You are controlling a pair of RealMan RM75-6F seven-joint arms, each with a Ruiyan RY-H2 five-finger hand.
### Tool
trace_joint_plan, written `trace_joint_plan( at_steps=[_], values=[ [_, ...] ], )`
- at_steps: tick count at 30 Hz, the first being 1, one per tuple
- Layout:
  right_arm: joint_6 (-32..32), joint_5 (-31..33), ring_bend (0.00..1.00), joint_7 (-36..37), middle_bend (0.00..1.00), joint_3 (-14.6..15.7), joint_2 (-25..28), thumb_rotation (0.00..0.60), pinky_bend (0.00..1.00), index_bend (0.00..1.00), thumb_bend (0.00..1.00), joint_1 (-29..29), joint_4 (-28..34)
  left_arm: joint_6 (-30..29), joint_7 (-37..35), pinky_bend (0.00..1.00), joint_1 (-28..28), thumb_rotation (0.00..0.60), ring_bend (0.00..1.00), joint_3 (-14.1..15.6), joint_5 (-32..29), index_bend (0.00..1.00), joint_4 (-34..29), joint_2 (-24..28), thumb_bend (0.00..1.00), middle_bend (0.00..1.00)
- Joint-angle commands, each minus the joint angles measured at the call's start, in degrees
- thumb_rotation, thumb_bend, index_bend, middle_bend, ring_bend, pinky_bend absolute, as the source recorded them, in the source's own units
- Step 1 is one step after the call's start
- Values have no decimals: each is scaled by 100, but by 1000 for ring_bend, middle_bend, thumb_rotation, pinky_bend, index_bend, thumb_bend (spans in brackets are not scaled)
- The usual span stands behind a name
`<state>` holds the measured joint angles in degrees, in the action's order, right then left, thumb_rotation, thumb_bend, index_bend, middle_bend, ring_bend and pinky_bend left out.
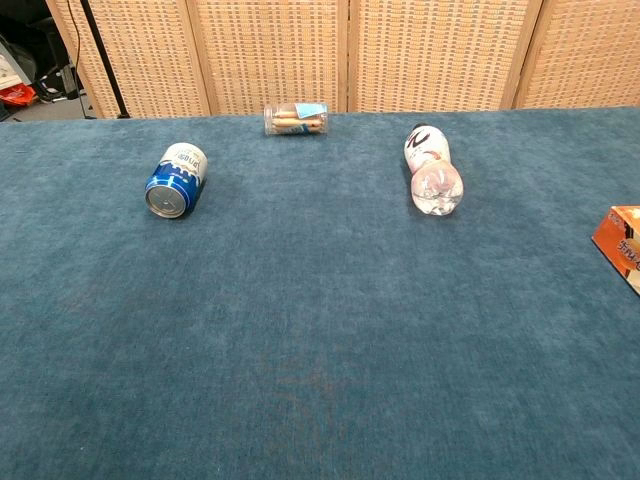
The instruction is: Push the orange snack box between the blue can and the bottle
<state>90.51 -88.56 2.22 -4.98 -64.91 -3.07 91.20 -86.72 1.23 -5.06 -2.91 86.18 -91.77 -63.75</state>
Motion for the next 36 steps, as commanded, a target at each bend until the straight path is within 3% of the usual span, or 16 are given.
trace_joint_plan(
  at_steps=[1,4,6,8,10,12,13,23,30,36],
  values=[
    [-18,-15,0,22,0,13,8,600,46,11,0,-4,1,11,-3,0,-1,600,0,-1,-11,0,-10,9,0,0],
    [-78,-1,0,96,0,28,41,600,39,11,20,-14,19,42,39,0,-2,600,0,10,-25,0,-49,39,0,0],
    [-163,35,0,208,0,40,101,600,36,12,115,-29,69,122,163,0,1,600,0,47,-69,0,-139,112,0,0],
    [-272,78,0,402,0,49,189,600,33,11,309,-53,149,181,258,0,-10,600,0,57,-108,0,-234,171,0,0],
    [-506,165,0,686,0,59,323,600,32,29,672,-122,214,199,281,0,-15,600,0,55,-121,0,-319,211,0,0],
    [-876,317,0,992,0,62,474,600,32,57,925,-243,249,149,253,0,-6,600,0,54,-70,0,-353,232,0,0],
    [-1037,396,0,1141,0,49,524,600,35,67,986,-301,244,113,234,0,5,600,0,53,-47,0,-357,235,0,0],
    [-2350,630,0,2907,44,118,746,600,174,77,1000,-751,-232,-45,151,0,86,600,0,97,87,0,-440,316,0,0],
    [-3338,446,0,4814,54,314,851,600,228,77,1000,-1112,-537,-151,-1,0,139,600,0,129,202,0,-454,385,0,0],
    [-3752,278,24,5188,93,443,880,600,228,112,1000,-1359,-616,-126,-109,0,134,600,0,123,195,0,-446,426,0,0]
  ],
)
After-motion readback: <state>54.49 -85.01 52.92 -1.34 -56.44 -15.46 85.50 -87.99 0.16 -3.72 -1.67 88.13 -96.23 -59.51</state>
